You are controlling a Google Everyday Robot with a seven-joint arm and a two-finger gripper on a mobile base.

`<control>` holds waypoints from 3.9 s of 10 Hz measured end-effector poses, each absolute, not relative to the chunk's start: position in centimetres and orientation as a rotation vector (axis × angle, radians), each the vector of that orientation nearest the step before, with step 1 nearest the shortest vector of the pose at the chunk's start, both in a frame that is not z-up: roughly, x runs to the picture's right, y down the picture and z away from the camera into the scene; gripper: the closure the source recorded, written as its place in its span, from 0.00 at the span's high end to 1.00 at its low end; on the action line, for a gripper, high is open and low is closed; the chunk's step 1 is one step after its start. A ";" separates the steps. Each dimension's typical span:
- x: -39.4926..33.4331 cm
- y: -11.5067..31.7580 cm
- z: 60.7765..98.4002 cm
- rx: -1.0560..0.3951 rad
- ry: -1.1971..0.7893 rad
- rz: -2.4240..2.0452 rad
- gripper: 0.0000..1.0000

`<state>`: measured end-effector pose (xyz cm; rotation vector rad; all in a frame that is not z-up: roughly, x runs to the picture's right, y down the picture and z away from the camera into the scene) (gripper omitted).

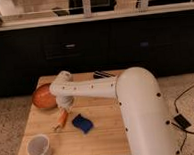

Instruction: Place the pepper on the white sponge

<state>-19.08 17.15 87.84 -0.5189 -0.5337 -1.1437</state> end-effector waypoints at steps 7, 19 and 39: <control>-18.8 17.3 87.7 -0.531 -0.532 -1.122 0.35; -16.5 16.7 85.7 -0.534 -0.538 -1.122 0.13; -12.4 17.6 82.4 -0.572 -0.585 -1.122 0.39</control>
